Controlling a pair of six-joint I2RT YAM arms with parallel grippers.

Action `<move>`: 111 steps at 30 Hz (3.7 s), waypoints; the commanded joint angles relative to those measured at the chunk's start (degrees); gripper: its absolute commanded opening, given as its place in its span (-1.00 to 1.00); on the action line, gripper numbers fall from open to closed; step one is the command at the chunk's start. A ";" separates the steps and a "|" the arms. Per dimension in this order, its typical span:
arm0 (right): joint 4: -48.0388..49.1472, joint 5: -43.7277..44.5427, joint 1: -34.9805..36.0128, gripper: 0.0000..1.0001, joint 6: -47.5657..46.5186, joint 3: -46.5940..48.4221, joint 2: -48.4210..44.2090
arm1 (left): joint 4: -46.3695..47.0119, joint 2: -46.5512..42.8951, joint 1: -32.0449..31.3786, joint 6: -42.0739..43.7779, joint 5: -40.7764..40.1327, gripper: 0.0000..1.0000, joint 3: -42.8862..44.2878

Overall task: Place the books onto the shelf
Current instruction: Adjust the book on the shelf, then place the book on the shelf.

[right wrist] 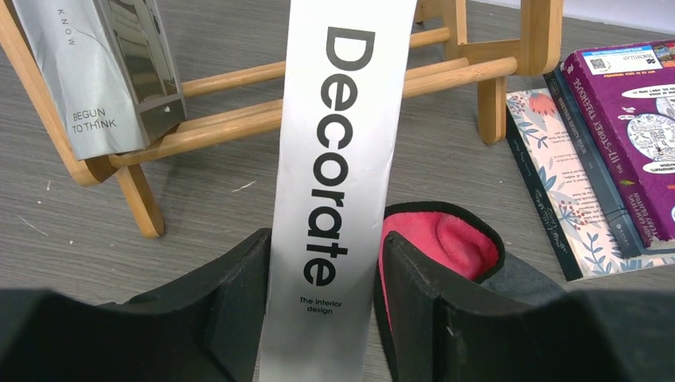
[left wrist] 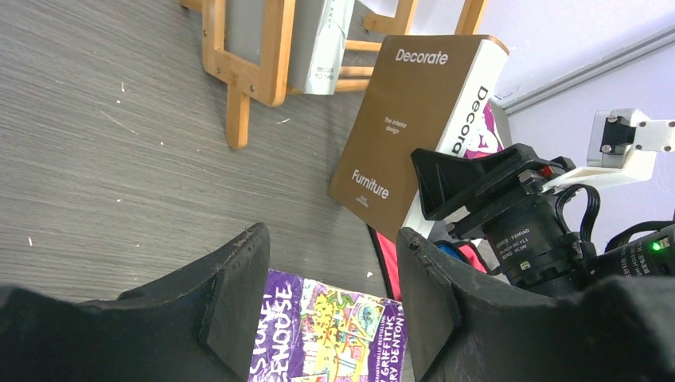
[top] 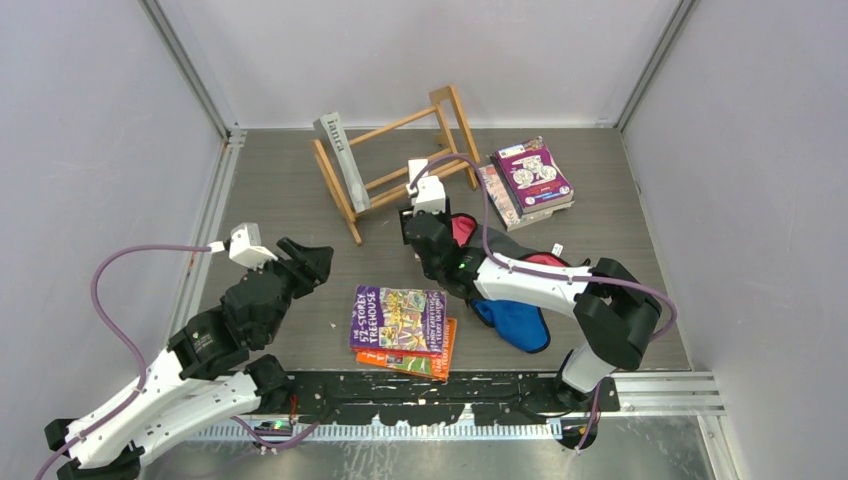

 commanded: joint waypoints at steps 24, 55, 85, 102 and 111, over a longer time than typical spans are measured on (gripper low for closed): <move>-8.73 -0.18 -4.73 -0.11 1.53 16.03 8.97 | -0.33 -1.67 0.33 2.59 -3.70 0.22 1.09; -7.64 -11.62 -4.29 -0.41 -8.82 24.27 -1.31 | -3.07 -2.44 0.30 2.59 -4.93 0.22 2.63; -7.51 -26.53 -11.10 -0.42 -8.12 56.43 29.97 | -4.48 -2.51 0.33 6.11 -4.53 0.24 5.44; -8.50 -26.89 -10.01 -0.41 -7.45 59.64 33.67 | -5.26 -4.71 0.31 5.17 -3.44 0.24 4.10; -9.40 -26.87 -9.80 -0.27 -7.72 60.77 35.53 | -5.71 -5.34 0.33 5.04 -3.70 0.24 3.95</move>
